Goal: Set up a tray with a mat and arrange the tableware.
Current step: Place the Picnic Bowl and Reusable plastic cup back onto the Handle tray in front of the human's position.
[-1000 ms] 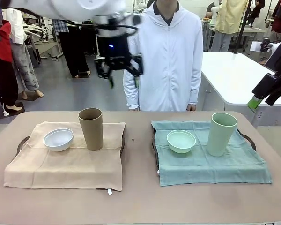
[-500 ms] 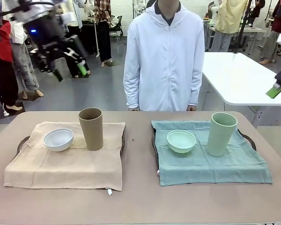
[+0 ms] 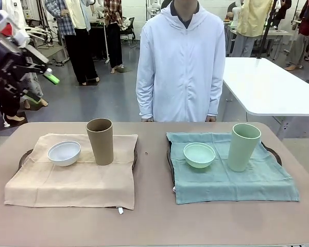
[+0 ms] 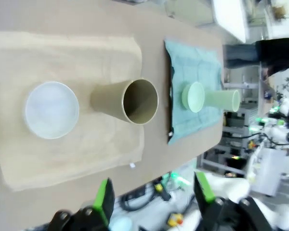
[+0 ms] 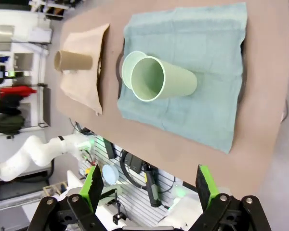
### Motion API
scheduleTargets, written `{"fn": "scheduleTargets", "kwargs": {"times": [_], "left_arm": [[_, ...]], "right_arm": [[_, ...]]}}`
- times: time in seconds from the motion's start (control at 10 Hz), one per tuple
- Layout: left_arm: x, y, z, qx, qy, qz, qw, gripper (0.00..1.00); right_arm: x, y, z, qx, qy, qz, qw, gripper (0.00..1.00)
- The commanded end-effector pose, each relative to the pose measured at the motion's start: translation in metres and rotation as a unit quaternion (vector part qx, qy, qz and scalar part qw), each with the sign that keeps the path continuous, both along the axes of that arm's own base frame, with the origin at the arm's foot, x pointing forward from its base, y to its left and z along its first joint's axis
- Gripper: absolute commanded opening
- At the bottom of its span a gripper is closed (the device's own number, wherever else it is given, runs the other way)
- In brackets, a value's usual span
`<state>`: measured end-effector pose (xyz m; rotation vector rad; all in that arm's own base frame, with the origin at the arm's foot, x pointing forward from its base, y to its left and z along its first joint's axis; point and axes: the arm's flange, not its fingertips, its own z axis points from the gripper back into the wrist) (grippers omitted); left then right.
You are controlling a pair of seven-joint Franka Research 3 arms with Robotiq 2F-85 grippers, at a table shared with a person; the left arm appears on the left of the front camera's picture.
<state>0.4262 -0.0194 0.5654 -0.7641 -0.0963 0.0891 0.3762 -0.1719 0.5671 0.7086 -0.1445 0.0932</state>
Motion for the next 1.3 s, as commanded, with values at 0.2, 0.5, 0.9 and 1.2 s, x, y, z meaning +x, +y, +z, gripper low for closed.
{"fn": "scheduleTargets", "kwargs": {"times": [0.2,0.5,0.9,1.2], "left_arm": [[-0.032,0.045,-0.021,-0.037,-0.012,0.045,0.998,0.87],[-0.012,0.043,-0.015,-0.044,0.008,0.036,0.998,0.87],[-0.014,0.041,-0.018,-0.038,0.008,0.036,0.999,0.87],[0.002,0.097,-0.038,-0.076,0.044,-0.040,0.995,0.87]], "right_arm": [[-0.015,-0.026,-0.026,0.054,0.016,0.034,0.998,1.00],[-0.013,-0.021,-0.015,0.038,0.015,0.004,0.999,1.00],[-0.016,-0.030,-0.026,0.052,0.037,0.013,0.998,1.00],[-0.026,-0.070,-0.081,0.116,0.116,-0.016,0.986,1.00]]}}
